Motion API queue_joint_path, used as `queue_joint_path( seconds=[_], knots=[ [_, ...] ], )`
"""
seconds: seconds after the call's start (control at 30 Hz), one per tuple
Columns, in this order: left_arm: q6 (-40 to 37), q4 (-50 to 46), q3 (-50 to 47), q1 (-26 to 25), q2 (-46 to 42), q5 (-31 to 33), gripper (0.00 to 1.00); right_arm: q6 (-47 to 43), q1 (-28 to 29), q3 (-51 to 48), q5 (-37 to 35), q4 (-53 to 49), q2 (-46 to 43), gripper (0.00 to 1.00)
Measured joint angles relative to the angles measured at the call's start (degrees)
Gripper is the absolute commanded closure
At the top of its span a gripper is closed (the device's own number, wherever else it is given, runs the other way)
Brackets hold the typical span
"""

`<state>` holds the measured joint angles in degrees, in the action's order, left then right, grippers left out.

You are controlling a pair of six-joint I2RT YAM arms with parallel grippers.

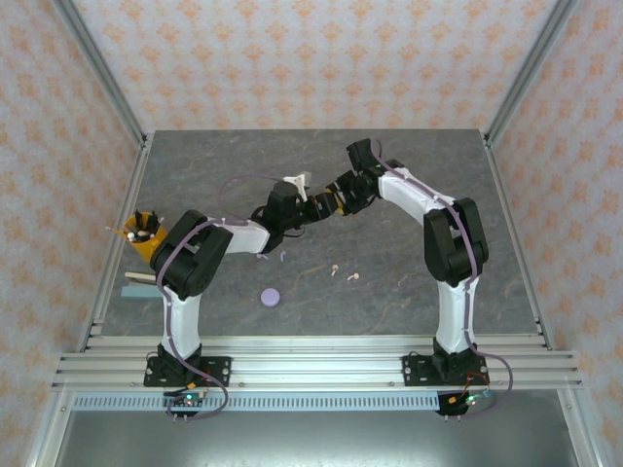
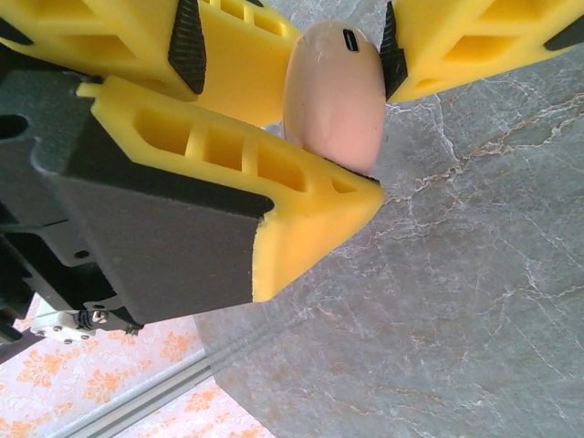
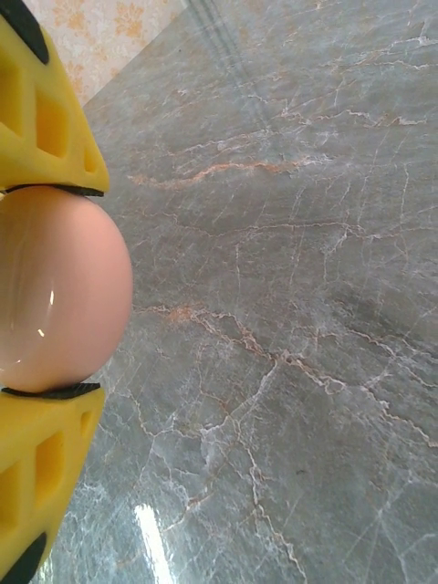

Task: Insert the wireless bluetooth earbuds into the charging case

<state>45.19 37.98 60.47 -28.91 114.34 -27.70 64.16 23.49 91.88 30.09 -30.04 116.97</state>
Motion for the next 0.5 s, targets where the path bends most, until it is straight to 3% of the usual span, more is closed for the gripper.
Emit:
queue_joint_path(
  seconds=[0.5],
  knots=[
    [-0.02,0.00,2.01,0.00,2.95,-0.61,0.55,0.61,-0.07,-1.14,0.74,1.01,0.00,0.54]
  ],
)
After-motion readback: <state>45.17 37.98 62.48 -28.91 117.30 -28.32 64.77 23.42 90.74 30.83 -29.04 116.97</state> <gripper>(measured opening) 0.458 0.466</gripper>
